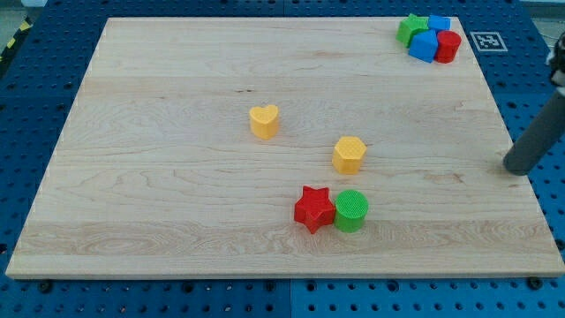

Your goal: Push the green circle into the red star

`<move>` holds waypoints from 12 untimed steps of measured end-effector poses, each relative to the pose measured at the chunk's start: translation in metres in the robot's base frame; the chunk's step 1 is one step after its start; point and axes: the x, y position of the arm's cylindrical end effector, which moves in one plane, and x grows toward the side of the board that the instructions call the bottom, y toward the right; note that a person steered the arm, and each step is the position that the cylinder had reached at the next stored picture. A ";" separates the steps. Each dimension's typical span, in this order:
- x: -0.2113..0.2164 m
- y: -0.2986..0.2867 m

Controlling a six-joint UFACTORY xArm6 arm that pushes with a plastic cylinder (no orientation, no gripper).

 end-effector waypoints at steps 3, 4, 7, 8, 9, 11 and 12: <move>0.046 -0.097; 0.064 -0.121; 0.066 -0.157; 0.057 -0.165; 0.053 -0.173; 0.043 -0.187; 0.043 -0.193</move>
